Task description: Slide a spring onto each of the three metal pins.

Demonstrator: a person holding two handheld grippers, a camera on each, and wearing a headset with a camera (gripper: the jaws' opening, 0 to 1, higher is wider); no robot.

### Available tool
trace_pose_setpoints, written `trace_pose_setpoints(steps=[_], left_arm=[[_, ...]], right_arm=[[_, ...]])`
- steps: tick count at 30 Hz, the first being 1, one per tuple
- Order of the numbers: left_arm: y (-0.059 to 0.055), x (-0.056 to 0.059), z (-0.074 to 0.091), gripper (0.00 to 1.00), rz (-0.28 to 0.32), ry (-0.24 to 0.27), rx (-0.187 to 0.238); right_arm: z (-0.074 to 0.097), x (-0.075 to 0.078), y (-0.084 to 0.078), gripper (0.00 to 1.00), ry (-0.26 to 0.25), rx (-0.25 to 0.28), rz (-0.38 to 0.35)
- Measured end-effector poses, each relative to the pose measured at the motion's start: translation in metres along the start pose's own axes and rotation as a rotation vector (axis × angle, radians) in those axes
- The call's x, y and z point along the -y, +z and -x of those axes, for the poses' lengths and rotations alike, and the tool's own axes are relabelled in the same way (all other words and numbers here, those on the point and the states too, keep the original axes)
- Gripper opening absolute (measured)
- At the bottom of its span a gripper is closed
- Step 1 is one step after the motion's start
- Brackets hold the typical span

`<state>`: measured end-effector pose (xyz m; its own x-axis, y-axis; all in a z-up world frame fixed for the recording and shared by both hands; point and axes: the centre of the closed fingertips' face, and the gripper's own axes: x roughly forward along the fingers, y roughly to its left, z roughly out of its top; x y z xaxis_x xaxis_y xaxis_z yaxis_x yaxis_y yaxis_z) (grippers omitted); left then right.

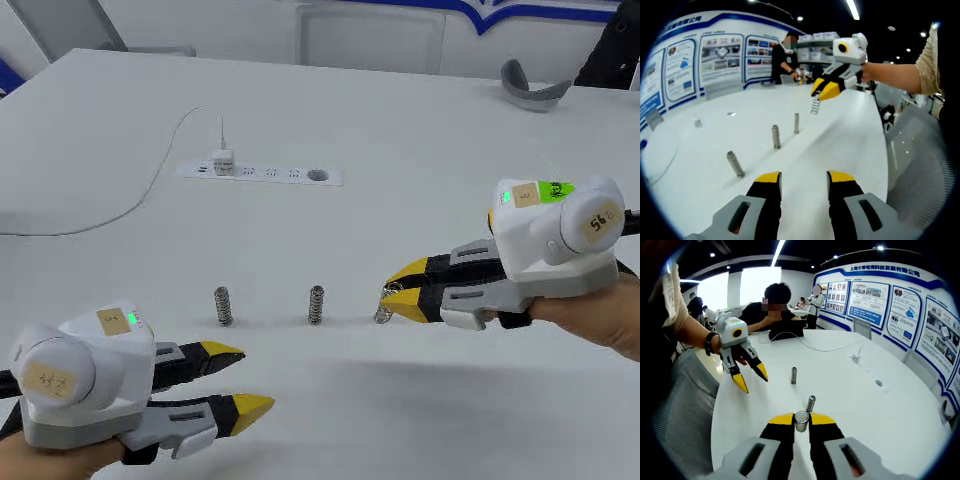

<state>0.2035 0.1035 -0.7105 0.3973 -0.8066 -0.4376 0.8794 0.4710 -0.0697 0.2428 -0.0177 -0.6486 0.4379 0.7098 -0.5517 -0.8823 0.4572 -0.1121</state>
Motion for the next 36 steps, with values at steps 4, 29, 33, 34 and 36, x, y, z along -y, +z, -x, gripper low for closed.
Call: trace_pose_setpoints(steps=[4, 29, 33, 34, 36], left_arm=[[-0.001, -0.006, 0.005, 0.38, 0.013, 0.022, 0.006], [-0.006, -0.030, 0.021, 0.63, 0.072, 0.109, 0.031], [-0.004, -0.031, 0.021, 0.67, 0.076, 0.114, 0.040], [-0.004, -0.031, 0.021, 0.68, 0.080, 0.114, 0.044], [-0.004, -0.031, 0.022, 0.69, 0.077, 0.117, 0.045]], right_arm=[[0.004, 0.008, -0.001, 0.12, -0.017, 0.004, -0.004], [0.013, 0.042, 0.003, 0.12, -0.110, 0.006, -0.037], [0.011, 0.049, 0.001, 0.12, -0.127, -0.004, -0.045], [0.010, 0.051, 0.000, 0.12, -0.134, -0.004, -0.047], [0.008, 0.054, -0.001, 0.12, -0.136, -0.003, -0.060]])
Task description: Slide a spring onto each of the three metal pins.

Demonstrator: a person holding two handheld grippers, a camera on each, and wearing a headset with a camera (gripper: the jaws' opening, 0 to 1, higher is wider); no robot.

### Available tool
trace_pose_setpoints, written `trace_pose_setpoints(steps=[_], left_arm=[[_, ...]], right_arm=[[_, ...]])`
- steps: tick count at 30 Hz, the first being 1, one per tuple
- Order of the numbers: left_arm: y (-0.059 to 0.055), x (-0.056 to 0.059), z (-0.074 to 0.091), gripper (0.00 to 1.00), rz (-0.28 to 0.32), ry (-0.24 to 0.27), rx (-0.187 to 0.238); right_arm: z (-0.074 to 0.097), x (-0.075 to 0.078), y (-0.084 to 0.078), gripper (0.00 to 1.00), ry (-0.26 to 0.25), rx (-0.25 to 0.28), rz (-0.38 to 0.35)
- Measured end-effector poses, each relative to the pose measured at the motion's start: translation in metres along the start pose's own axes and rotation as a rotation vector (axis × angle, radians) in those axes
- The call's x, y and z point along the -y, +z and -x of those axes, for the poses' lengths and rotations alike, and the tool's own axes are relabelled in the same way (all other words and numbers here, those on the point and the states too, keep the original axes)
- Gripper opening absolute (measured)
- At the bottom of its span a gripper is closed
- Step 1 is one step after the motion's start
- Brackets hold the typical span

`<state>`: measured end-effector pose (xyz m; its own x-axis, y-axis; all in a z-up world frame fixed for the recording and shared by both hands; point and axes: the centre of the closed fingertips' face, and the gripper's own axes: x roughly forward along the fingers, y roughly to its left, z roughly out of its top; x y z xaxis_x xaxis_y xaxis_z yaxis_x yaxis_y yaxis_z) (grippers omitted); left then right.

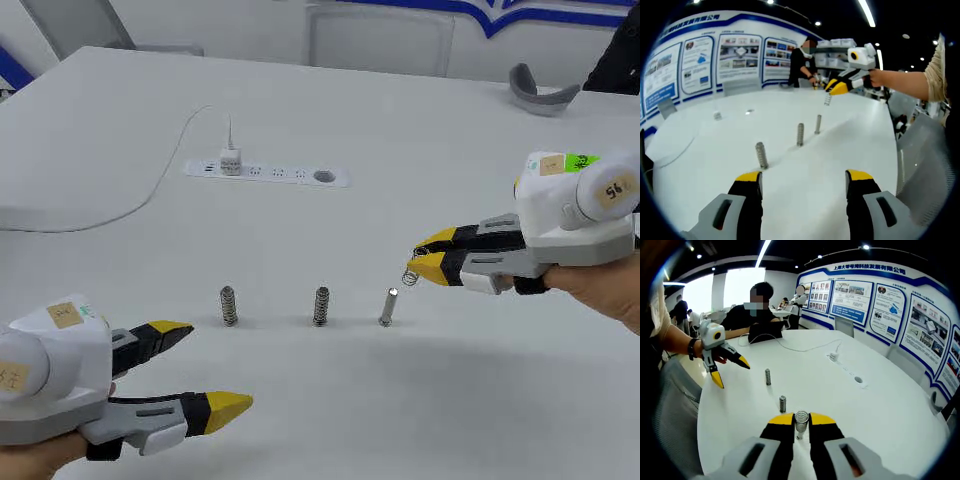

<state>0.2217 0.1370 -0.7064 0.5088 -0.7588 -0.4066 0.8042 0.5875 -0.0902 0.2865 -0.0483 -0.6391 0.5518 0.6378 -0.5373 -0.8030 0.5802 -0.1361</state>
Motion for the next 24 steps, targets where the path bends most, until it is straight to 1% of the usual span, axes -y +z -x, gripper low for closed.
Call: trace_pose_setpoints(steps=[2, 13, 18, 24], left_arm=[[0.001, 0.000, 0.000, 0.70, 0.003, 0.000, 0.003], [0.002, -0.004, 0.001, 0.74, 0.004, 0.005, 0.015], [0.001, -0.005, 0.001, 0.76, 0.005, 0.006, 0.017], [-0.001, -0.006, 0.000, 0.76, 0.005, 0.006, 0.016]], right_arm=[[-0.003, 0.002, -0.002, 0.12, -0.005, -0.004, -0.004], [-0.020, 0.002, -0.012, 0.12, 0.002, -0.038, -0.026], [-0.023, 0.003, -0.017, 0.12, 0.000, -0.051, -0.036], [-0.025, 0.004, -0.019, 0.12, 0.001, -0.049, -0.046]])
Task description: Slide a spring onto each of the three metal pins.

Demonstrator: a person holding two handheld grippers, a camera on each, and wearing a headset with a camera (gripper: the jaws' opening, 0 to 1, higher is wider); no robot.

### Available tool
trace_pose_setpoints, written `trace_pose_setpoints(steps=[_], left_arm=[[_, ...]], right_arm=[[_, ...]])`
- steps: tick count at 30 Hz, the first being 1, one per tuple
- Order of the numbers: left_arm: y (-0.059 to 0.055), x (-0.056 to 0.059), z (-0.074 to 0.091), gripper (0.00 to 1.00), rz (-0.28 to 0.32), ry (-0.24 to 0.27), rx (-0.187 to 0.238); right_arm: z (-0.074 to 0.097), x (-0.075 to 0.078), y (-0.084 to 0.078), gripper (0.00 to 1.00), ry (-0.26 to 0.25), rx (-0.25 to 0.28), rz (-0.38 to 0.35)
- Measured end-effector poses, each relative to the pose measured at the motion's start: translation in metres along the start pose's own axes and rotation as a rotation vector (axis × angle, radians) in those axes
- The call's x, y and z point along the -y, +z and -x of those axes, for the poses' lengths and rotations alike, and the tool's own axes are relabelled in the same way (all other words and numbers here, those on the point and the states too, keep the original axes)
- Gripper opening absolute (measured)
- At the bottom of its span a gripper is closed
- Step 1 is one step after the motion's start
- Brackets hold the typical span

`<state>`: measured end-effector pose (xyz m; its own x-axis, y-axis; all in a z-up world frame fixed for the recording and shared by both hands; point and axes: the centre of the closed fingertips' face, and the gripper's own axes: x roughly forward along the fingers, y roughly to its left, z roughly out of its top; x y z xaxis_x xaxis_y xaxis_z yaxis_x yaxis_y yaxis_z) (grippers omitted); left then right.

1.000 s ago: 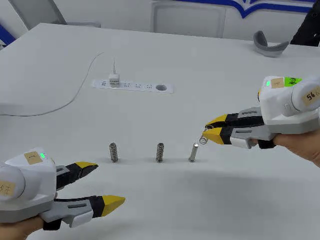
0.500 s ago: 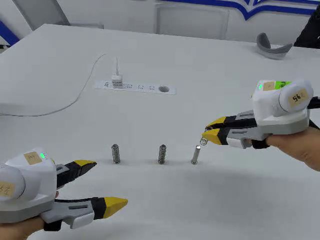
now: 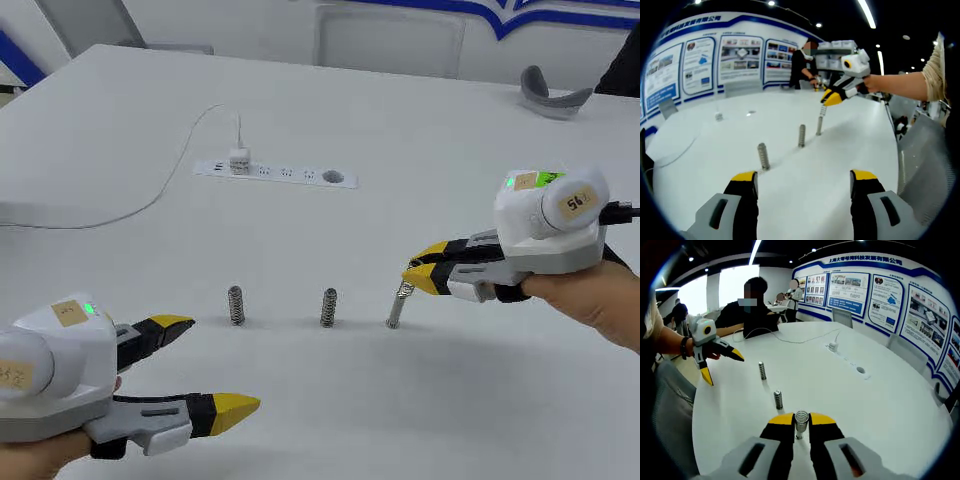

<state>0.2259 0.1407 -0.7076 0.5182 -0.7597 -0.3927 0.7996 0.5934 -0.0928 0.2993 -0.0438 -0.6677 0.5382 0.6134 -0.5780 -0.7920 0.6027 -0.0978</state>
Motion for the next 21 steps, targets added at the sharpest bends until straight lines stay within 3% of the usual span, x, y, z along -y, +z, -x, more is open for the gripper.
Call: trace_pose_setpoints(steps=[21], left_arm=[[0.000, -0.001, -0.001, 0.76, 0.007, 0.006, -0.006]], right_arm=[[-0.011, -0.001, -0.011, 0.12, 0.005, -0.013, -0.020]])
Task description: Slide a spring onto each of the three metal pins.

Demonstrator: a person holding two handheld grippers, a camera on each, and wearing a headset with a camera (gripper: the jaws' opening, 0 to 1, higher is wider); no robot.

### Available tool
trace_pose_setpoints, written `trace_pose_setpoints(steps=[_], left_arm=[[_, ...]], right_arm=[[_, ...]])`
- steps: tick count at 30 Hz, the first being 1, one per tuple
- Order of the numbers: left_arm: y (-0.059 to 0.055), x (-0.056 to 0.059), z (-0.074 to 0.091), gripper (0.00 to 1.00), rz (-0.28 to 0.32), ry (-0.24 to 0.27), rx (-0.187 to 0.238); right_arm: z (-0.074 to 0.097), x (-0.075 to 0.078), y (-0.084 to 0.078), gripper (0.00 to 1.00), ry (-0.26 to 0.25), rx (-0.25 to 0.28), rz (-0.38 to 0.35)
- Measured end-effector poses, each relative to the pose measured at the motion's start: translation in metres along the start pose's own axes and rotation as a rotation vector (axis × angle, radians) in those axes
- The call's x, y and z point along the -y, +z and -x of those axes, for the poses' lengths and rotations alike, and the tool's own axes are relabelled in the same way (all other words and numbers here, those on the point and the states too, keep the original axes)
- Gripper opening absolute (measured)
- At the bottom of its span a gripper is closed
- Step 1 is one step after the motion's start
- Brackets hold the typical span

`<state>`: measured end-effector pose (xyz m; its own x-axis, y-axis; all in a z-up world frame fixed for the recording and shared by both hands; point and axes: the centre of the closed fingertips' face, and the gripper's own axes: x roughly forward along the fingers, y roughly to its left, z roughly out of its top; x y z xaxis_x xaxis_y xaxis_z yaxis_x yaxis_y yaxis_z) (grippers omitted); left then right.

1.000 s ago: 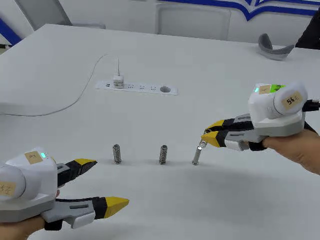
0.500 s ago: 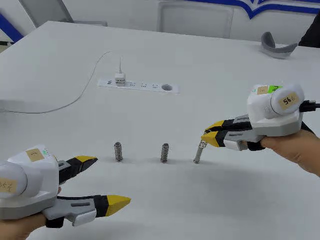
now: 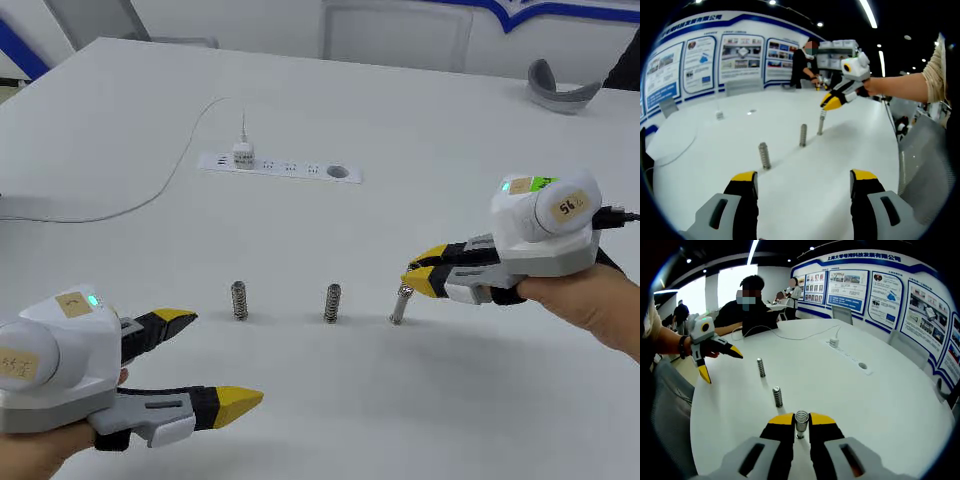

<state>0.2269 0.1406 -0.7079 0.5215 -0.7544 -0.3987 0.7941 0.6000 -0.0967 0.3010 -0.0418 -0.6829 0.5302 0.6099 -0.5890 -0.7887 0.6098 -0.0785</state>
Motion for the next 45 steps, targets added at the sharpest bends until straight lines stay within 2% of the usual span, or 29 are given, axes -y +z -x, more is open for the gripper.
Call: trace_pose_setpoints(steps=[23, 45], left_arm=[[-0.001, -0.001, -0.002, 0.77, 0.003, -0.001, -0.010], [-0.003, -0.002, -0.002, 0.77, 0.006, 0.002, -0.017]], right_arm=[[-0.016, 0.000, -0.019, 0.12, -0.021, -0.010, -0.034], [-0.028, 0.000, -0.035, 0.12, -0.034, -0.036, -0.023]])
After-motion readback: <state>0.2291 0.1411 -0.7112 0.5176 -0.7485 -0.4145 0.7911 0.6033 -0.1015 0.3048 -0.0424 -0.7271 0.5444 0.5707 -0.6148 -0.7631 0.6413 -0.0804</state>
